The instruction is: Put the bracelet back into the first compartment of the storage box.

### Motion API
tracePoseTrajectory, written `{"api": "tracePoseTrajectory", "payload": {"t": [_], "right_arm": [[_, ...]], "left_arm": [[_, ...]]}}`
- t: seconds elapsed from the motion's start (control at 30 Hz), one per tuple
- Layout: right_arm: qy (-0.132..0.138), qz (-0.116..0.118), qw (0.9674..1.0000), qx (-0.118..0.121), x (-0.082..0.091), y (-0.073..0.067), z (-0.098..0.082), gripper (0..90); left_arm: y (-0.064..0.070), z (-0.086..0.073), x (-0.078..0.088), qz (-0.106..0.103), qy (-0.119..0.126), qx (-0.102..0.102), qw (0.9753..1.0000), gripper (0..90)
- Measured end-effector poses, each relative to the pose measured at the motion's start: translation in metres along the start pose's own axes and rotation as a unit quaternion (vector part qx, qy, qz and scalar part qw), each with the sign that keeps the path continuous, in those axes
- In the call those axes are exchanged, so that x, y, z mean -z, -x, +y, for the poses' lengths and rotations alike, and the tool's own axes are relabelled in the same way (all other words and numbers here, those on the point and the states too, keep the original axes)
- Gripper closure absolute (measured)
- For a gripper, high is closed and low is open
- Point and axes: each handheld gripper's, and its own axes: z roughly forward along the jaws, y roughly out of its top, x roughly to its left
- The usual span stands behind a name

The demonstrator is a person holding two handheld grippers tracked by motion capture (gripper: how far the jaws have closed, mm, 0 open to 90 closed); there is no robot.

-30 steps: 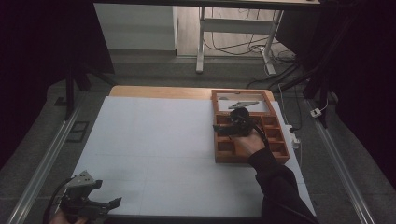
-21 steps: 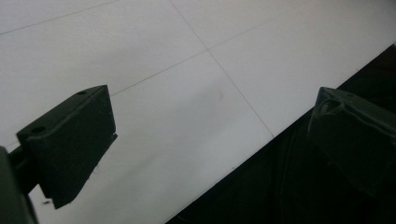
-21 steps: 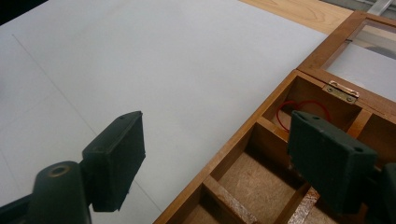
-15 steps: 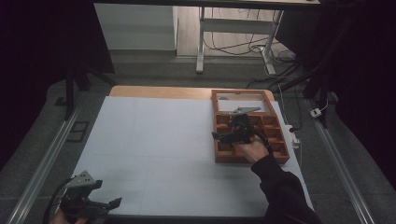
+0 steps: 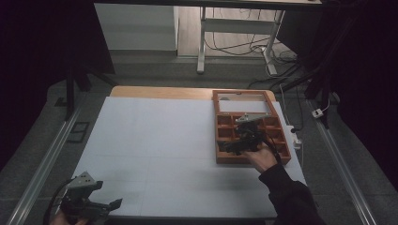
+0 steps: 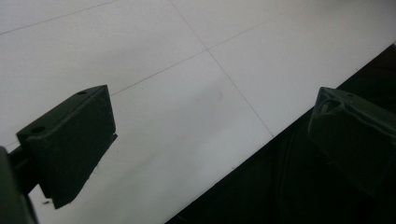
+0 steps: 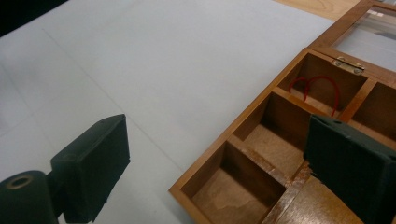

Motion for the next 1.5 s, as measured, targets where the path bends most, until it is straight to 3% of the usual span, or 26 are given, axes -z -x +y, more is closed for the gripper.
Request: {"api": "tracePoseTrajectory", "payload": {"t": [0.27, 0.67, 1.07, 1.5], "right_arm": [[0.010, 0.010, 0.9999, -0.002, 0.016, -0.006, -0.008, 2.7], [0.016, 0.007, 0.9998, 0.004, 0.038, -0.013, -0.027, 0.2], [0.021, -0.008, 0.9996, -0.015, 0.070, -0.014, -0.057, 0.0], [0.021, -0.044, 0.9979, -0.042, 0.098, -0.012, -0.096, 0.0]], "left_arm": [[0.000, 0.000, 0.000, -0.001, -0.001, 0.000, 1.0000, 1.0], [0.000, 0.000, 0.000, -0.001, -0.001, 0.000, 1.0000, 1.0], [-0.001, 0.000, 0.000, -0.002, -0.001, 0.002, 1.0000, 1.0], [-0.001, 0.000, 0.000, -0.002, 0.000, 0.002, 1.0000, 1.0]]}}
